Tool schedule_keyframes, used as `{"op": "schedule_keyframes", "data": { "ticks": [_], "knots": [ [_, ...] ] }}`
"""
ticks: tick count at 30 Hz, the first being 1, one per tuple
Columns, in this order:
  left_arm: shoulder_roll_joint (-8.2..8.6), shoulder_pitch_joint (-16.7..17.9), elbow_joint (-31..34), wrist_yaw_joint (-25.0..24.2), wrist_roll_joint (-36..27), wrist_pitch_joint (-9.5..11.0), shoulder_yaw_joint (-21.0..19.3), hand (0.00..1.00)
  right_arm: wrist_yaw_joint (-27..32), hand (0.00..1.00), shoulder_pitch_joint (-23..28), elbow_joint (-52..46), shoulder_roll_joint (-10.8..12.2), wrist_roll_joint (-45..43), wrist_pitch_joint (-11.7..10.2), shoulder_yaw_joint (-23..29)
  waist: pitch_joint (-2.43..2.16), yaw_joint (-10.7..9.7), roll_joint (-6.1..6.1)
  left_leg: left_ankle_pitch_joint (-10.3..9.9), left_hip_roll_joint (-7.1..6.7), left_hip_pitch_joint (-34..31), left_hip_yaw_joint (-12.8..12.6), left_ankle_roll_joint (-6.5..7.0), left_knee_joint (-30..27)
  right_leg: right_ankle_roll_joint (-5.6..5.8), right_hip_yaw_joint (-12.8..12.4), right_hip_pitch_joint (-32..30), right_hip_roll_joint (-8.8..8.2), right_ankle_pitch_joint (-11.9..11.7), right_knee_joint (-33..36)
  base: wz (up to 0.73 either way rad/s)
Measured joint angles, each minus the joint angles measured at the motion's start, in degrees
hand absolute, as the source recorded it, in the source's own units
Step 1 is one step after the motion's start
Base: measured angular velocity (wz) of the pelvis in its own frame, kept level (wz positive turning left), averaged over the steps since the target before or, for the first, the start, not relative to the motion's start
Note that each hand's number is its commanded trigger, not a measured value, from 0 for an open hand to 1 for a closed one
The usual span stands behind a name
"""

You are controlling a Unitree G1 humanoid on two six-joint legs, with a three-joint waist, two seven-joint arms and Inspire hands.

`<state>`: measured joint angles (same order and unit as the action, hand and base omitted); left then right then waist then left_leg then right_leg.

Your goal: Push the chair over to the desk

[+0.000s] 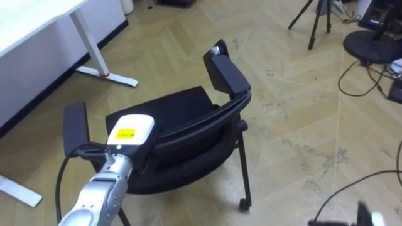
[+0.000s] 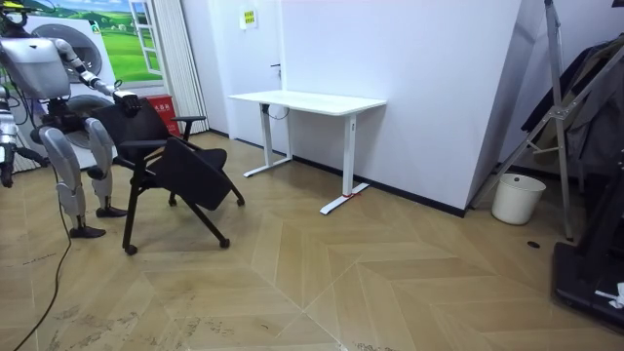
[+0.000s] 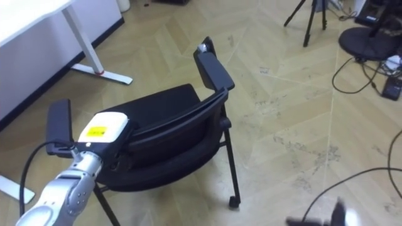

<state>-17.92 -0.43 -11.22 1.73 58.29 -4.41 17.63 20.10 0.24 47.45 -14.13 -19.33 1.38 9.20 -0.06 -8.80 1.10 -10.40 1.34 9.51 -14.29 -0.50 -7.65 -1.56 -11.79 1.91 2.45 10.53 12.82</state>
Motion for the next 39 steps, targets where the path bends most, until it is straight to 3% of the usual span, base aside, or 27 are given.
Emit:
{"op": "schedule_keyframes", "data": {
  "ticks": [6, 12, 25, 29, 39],
  "knots": [
    [-1.17, -0.8, 1.5, -0.1, -0.1, -0.1, 1.5, 1.00, 1.2, 0.00, -2.5, -15.9, -3.8, -13.5, 0.2, -5.1, 0.02, 1.4, -1.14, 0.0, 0.12, -0.8, 0.2, 0.00, -0.1, -0.07, 0.0, -0.8, 0.13, -0.1, 0.1, 0.00],
    [-1.98, -1.3, 3.3, -0.9, 0.0, 0.0, 1.8, 1.00, 0.9, 0.00, -2.5, -28.0, -4.2, -22.5, 1.7, -8.7, 0.17, 2.6, -1.57, 0.0, 0.23, -1.8, -0.1, 0.00, -0.1, -0.11, 0.1, -2.0, 0.26, -0.1, 0.5, -0.01],
    [-2.78, -3.0, 2.4, -1.5, 0.0, 1.2, 2.1, 1.00, -2.8, 0.00, -3.7, -40.0, -4.6, -23.7, 1.6, -13.8, 0.11, 4.4, -1.62, 0.0, 0.95, -1.9, 0.4, 0.00, -0.1, -0.58, 0.9, -2.3, 0.85, -0.3, 0.8, 0.01],
    [-3.05, -2.9, 3.0, -1.4, 0.1, 1.5, 2.2, 1.00, -4.4, 0.00, -3.7, -43.4, -6.1, -24.0, 1.6, -16.2, 0.13, 5.0, -1.69, 0.0, 0.96, -2.1, 0.4, 0.00, -0.1, -0.61, 1.0, -2.6, 0.86, -0.3, 0.9, -0.02],
    [-3.93, -3.9, 2.7, -1.4, 0.0, 5.0, 2.3, 1.00, -11.7, 0.00, -5.5, -46.2, -7.1, -26.5, -1.7, -20.8, 0.66, 6.5, -2.69, 0.0, 1.16, -1.9, 0.4, 0.00, -0.1, -0.83, 1.7, -2.1, 0.86, -0.4, 0.8, 0.01]
  ]
}}
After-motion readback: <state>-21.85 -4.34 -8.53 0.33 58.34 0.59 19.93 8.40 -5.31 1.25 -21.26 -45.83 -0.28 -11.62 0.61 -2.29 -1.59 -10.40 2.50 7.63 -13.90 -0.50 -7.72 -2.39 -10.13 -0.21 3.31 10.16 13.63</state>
